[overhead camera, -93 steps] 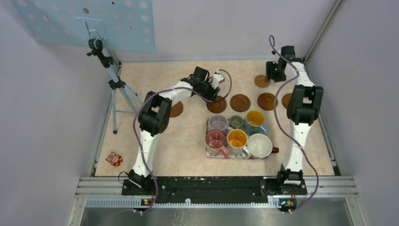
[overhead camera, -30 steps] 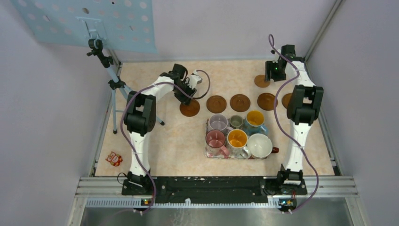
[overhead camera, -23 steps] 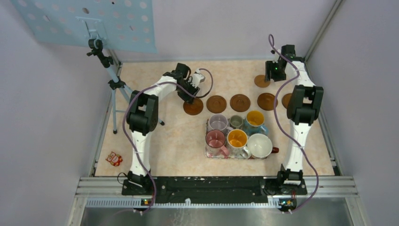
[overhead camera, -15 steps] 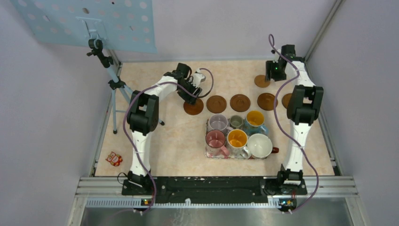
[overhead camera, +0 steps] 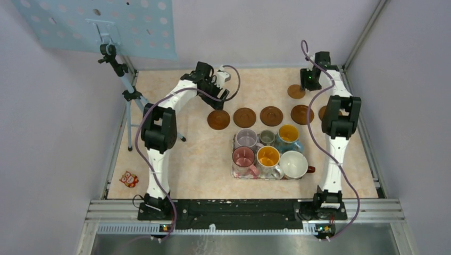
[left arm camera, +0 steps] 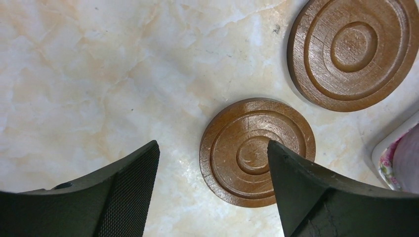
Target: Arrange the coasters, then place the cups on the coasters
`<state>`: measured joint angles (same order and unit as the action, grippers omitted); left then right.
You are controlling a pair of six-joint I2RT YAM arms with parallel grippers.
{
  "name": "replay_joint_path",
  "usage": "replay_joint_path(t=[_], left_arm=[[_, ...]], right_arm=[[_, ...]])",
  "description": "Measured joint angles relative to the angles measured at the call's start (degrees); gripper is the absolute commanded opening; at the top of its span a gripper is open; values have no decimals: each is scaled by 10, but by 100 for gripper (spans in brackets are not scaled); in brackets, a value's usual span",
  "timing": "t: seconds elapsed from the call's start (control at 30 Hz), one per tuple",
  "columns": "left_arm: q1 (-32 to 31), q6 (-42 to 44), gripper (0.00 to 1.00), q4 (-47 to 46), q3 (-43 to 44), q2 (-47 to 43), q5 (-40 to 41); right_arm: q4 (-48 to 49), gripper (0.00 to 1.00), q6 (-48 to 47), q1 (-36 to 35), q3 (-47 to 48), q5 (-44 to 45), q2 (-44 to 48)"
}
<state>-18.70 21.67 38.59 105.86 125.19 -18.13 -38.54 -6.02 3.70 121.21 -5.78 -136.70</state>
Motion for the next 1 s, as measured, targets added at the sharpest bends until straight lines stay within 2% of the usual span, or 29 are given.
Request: replay_joint_path(t=[0.2,0.37,0.6,0.7,0.8,0.9,1.0], left_arm=[[15,-9,86,0,-2,-28,-21],[24,-12,86,0,-9,-55,-28],[26,-10,84,0,-18,-65,-37],[26,-10,84,-3,-27,-64,-43],[24,-15,83,-18,-32,-63,-56],[19,-26,82,-40,-19,-48,-68],[2,-44,82,-60,48,6,-77]], right_arm=[[9,43,10,-6,8,-1,-28],[12,34,18,-15,21,-9,-39],[38,22,55,-48,69,-52,-76],[55,20,89,-73,78,-84,-88],[80,24,127,-103,101,-118,-111],[102,32,164,-128,112,-147,-124],[107,44,177,-136,112,-156,-124]])
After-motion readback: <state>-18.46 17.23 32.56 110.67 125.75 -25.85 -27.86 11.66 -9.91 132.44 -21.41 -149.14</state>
